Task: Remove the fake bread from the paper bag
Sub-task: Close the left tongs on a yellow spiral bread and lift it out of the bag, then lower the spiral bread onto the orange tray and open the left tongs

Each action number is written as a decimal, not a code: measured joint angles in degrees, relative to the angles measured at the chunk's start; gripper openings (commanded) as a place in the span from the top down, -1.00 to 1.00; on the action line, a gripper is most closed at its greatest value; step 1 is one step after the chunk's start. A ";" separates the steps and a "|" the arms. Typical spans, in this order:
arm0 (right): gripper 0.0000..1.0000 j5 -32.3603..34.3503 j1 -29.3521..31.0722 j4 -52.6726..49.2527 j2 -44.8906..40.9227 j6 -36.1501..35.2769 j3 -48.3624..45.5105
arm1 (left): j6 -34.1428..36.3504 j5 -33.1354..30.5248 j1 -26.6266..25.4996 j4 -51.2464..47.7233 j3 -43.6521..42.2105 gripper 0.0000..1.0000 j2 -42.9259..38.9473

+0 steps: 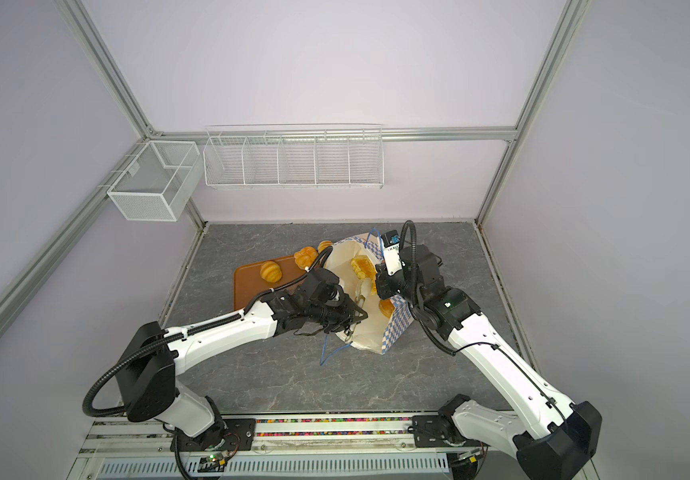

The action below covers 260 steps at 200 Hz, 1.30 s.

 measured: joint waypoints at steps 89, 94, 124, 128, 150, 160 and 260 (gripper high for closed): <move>0.86 1.64 -6.88 -5.68 1.27 -1.99 5.33 | 14.78 -1.14 -1.49 -14.69 2.40 1.00 -12.17; 0.86 1.79 -7.10 -6.03 1.29 -2.05 5.42 | 15.61 -1.11 -1.49 -15.15 2.45 1.00 -12.81; 0.86 2.71 -8.46 -7.54 1.73 -2.86 6.29 | 21.46 -0.87 -1.51 -18.47 2.49 1.00 -16.74; 0.86 2.82 -8.59 -7.72 1.86 -2.95 6.47 | 22.36 -0.87 -1.51 -19.12 2.60 1.00 -17.40; 0.86 3.19 -9.35 -8.57 2.80 -3.54 7.54 | 27.10 -1.09 -1.51 -23.26 3.74 1.00 -20.39; 0.86 3.43 -9.60 -8.83 3.04 -3.82 7.82 | 29.09 -1.29 -1.51 -25.00 4.39 1.00 -21.79; 0.87 4.11 -11.28 -9.29 3.43 -5.62 8.31 | 37.77 -20.52 6.32 -39.80 4.31 1.00 -35.08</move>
